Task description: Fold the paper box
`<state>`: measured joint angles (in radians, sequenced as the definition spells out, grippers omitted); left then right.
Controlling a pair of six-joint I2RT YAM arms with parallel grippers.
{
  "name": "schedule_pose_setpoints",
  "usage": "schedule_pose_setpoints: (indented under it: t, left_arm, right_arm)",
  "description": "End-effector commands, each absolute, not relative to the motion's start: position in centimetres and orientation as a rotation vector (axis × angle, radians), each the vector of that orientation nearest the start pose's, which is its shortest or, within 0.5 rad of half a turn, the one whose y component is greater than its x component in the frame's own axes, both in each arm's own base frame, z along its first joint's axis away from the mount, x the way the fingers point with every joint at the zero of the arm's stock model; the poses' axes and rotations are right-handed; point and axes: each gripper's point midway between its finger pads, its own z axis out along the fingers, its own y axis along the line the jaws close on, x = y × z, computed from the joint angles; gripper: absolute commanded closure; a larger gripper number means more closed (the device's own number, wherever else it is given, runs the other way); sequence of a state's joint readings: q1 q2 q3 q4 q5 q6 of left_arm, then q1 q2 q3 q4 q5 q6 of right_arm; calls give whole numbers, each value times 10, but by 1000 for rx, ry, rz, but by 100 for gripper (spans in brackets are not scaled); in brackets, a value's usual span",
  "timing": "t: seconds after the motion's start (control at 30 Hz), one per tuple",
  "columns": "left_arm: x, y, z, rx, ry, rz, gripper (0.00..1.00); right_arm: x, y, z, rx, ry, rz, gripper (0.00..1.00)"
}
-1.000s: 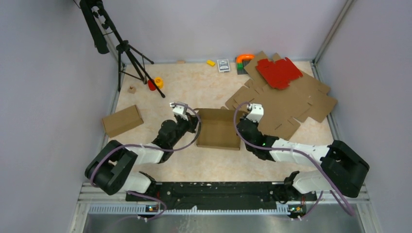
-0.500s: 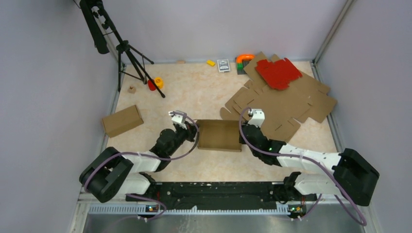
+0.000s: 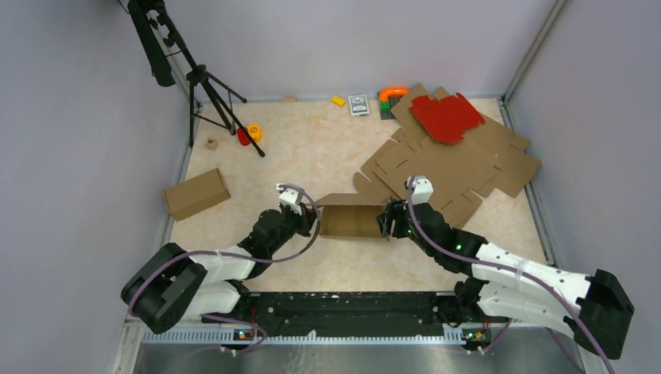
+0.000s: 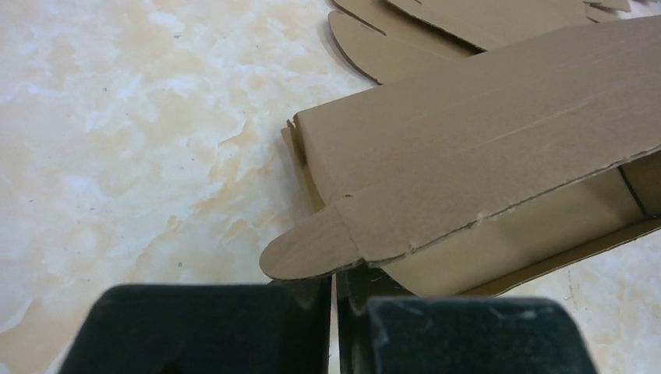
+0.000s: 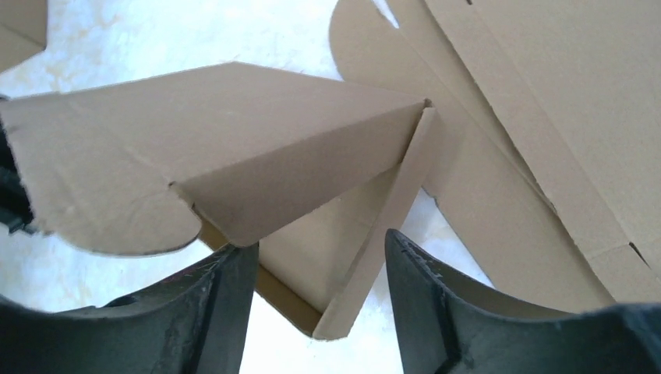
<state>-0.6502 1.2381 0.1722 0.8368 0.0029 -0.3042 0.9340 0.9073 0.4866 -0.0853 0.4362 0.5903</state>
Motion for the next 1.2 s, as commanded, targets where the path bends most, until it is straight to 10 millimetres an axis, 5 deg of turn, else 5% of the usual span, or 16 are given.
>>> schedule_pose_setpoints:
  t: [0.0, 0.43, 0.73, 0.87, 1.03, 1.17]
  left_arm:
    - [260, -217, 85, 376, 1829, -653, 100]
    - [265, -224, 96, 403, 1823, -645, 100]
    - [265, -228, 104, 422, 1821, -646, 95]
    - [270, -215, 119, 332, 1816, -603, 77]
    - [279, -204, 140, 321, 1828, -574, 50]
    - [292, -201, 150, 319, 1849, -708, 44]
  right_arm:
    - [201, 222, 144, -221, 2078, 609, 35]
    - [158, 162, 117, -5, 2206, 609, 22]
    - [185, 131, 165, 249, 2031, 503, 24]
    - [205, 143, 200, 113, 1960, 457, 24]
    - [242, 161, 203, -57, 2108, 450, 24]
    - [266, 170, 204, -114, 2116, 533, 29]
